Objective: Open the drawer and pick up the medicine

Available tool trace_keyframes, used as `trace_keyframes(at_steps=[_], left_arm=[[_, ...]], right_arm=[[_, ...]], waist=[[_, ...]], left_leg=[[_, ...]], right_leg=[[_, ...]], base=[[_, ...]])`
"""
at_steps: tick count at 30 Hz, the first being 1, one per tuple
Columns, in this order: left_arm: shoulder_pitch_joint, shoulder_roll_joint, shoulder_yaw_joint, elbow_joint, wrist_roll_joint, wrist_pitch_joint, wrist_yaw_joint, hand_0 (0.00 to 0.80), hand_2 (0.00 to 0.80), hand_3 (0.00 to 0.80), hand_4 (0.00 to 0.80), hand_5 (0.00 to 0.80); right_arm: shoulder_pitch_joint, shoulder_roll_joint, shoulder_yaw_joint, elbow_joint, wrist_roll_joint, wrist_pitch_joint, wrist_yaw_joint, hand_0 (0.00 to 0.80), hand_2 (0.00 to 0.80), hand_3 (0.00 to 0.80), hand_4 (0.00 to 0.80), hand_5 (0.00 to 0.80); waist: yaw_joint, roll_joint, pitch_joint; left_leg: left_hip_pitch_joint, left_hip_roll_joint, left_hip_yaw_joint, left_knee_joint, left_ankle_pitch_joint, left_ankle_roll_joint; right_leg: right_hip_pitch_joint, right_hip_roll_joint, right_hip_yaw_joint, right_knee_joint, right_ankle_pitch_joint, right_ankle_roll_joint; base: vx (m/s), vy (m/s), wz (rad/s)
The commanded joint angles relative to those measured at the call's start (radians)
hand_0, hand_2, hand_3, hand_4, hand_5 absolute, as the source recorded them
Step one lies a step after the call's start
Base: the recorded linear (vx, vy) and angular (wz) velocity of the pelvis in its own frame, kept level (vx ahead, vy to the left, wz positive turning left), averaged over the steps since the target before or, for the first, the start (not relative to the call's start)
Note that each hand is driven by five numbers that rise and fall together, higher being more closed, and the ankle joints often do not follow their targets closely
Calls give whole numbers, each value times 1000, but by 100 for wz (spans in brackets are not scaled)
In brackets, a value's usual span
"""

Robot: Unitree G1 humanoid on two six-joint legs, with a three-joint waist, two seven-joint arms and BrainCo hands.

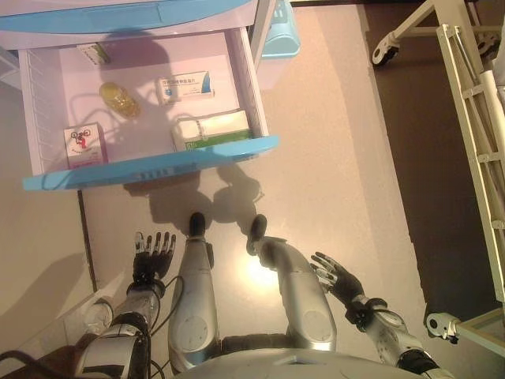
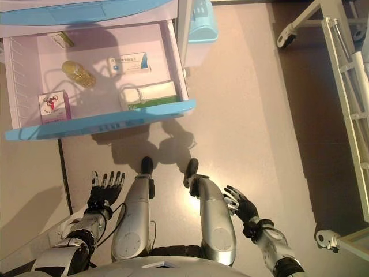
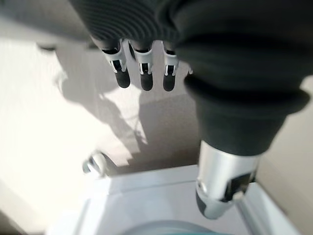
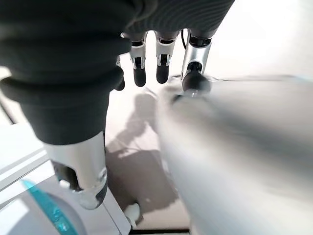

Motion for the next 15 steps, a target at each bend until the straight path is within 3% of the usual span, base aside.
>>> trace_keyframes(at_steps=[1,4,9,15], left_arm=[[130,14,-19,-88,155,-23,-8,0,0,0,0,0],[217,25,-43,-118,269,-26,-41,0,0,0,0,0],[304,32,-47,-129,300,-30,-117,0,0,0,0,0],[364,22,-45,-142,335,-32,-168,0,0,0,0,0]], right_arm=[[38,-102,-68,-333,-157,-135,-172,0,0,0,0,0],[42,-203,-162,-517,-316,-156,-262,0,0,0,0,0],[-24,-387,-292,-696,-566,-178,-369,0,0,0,0,0],[-159,-551,-356,-889,-808,-102,-414,0,0,0,0,0]], waist=[[-3,-10,-32],[0,2,-32],[9,32,-32],[36,60,-32]], left_leg=[[43,-42,83,-68,-34,65],[65,-42,93,-89,-32,72],[100,-50,112,-124,-34,79],[125,-65,117,-150,-39,83]], right_leg=[[13,2,-3,134,-97,70],[26,-9,-2,125,-84,82],[51,-31,2,100,-70,100],[83,-46,-1,70,-70,107]], base=[[27,14,-3],[20,26,-8],[11,69,-6],[4,38,-5]])
